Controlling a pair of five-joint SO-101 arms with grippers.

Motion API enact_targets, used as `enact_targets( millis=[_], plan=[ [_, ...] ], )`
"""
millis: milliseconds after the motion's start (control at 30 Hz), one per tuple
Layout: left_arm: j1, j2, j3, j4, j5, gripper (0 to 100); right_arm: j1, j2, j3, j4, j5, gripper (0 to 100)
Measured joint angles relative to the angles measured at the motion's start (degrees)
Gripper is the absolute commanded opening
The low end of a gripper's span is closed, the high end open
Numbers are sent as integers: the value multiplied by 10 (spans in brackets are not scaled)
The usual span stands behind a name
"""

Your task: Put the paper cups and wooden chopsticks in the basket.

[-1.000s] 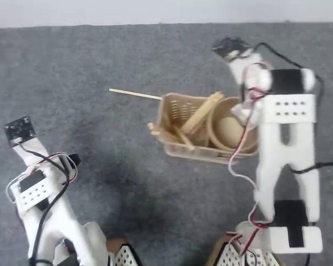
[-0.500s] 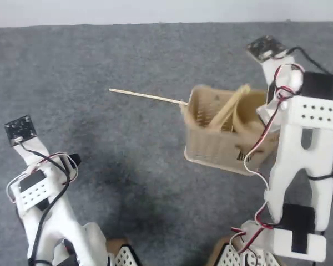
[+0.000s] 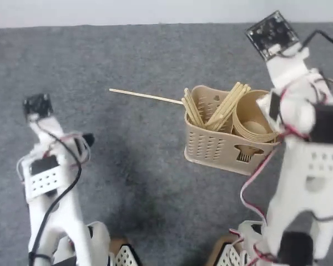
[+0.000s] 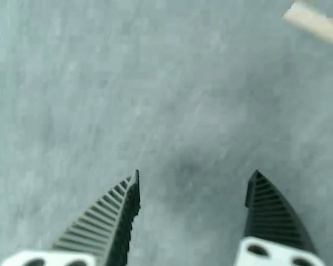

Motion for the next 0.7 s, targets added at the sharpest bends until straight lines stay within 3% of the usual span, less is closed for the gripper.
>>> enact_targets(
  millis=[200, 333, 500, 600, 700],
  plan=[
    [118, 0, -136, 0, -39, 292, -2, -61, 0, 0, -1, 310],
    [204, 12, -194, 0, -72, 291, 18, -84, 9, 0, -51, 292],
    [226, 120, -295, 18, -74, 291, 101, -88, 62, -13, -129, 0],
    [227, 229, -367, 22, -77, 290, 142, -88, 124, -41, -177, 52],
    [230, 346, -440, 22, -77, 290, 160, -88, 213, -87, -220, 3]
  ],
)
